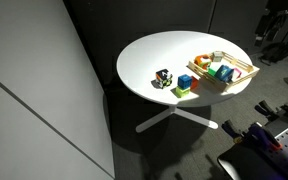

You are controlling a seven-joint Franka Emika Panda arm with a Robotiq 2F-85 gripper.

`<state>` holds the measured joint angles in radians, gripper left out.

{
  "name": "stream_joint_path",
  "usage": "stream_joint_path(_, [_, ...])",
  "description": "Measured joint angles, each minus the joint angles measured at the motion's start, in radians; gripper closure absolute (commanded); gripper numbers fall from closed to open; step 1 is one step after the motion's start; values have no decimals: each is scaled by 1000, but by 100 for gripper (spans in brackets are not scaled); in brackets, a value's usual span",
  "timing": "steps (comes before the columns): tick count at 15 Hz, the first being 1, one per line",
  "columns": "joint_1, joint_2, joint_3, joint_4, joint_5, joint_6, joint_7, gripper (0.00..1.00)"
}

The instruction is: Put the blue block on the tray

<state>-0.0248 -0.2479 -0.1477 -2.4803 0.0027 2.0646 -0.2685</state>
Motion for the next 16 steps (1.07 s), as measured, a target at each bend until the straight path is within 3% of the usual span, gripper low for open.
stream_joint_path(8, [8, 148, 79, 44, 0, 226, 66, 0])
stream_joint_path(16, [8, 195, 92, 68, 0, 260, 84, 0])
